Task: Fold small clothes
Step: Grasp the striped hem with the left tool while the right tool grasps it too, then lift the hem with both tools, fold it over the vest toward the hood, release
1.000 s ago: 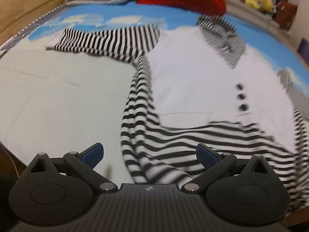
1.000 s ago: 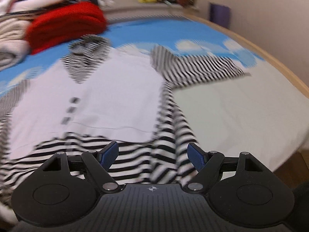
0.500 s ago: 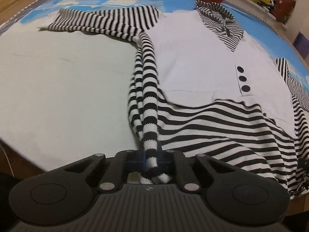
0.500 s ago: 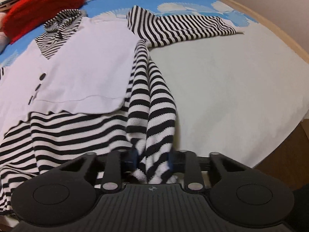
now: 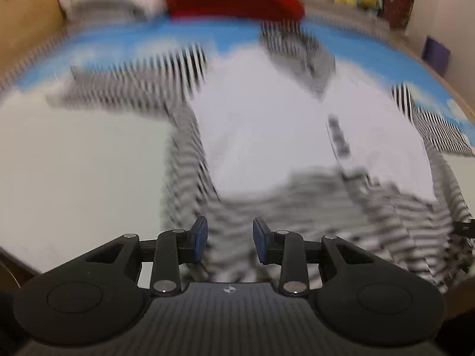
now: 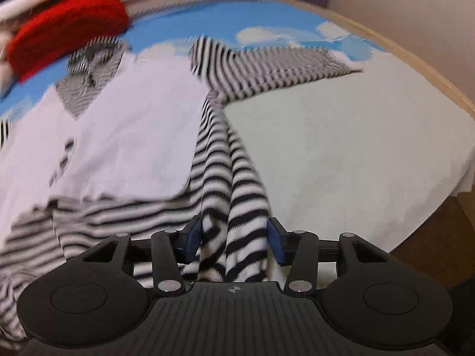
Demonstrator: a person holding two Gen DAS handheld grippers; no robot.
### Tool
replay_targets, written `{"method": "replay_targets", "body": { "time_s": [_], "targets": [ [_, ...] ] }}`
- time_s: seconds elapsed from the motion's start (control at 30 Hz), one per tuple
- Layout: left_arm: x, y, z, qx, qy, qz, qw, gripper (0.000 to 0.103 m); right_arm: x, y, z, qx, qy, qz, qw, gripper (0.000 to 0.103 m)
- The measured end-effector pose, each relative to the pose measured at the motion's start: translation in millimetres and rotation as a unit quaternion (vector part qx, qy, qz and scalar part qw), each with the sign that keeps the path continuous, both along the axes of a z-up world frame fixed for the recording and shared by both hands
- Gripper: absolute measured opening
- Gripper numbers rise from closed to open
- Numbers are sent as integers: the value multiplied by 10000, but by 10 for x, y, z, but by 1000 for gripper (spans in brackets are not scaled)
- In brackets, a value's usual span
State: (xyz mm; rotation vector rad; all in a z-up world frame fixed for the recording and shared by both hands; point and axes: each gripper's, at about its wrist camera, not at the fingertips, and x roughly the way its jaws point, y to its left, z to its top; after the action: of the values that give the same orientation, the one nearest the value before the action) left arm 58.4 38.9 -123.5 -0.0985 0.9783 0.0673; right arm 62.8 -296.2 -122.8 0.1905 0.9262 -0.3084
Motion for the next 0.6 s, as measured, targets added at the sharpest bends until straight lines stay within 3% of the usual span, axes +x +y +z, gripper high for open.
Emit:
{"method": "replay_targets", "body": {
  "time_s": [0.07, 0.13, 0.27, 0.33, 0.6],
  "targets": [
    [53, 25, -206, -37, 589, 117, 9982, 36, 19, -4, -104, 13, 341, 1, 9994, 49],
    [53, 19, -194, 18, 541, 146, 9984, 36, -1, -47, -126, 161, 373, -123, 9991, 49],
    [25, -24, 28, 195, 70, 130, 9997, 40, -1, 12, -35, -56, 196, 26, 9998, 49],
    [-18, -29, 100, 250, -163, 177, 9994, 51, -13, 20, 13, -95, 111, 31, 9999, 50],
    [31, -47, 415, 165, -912, 298, 9953, 58, -113, 104, 260, -286, -476, 137, 9984, 58]
  ]
}}
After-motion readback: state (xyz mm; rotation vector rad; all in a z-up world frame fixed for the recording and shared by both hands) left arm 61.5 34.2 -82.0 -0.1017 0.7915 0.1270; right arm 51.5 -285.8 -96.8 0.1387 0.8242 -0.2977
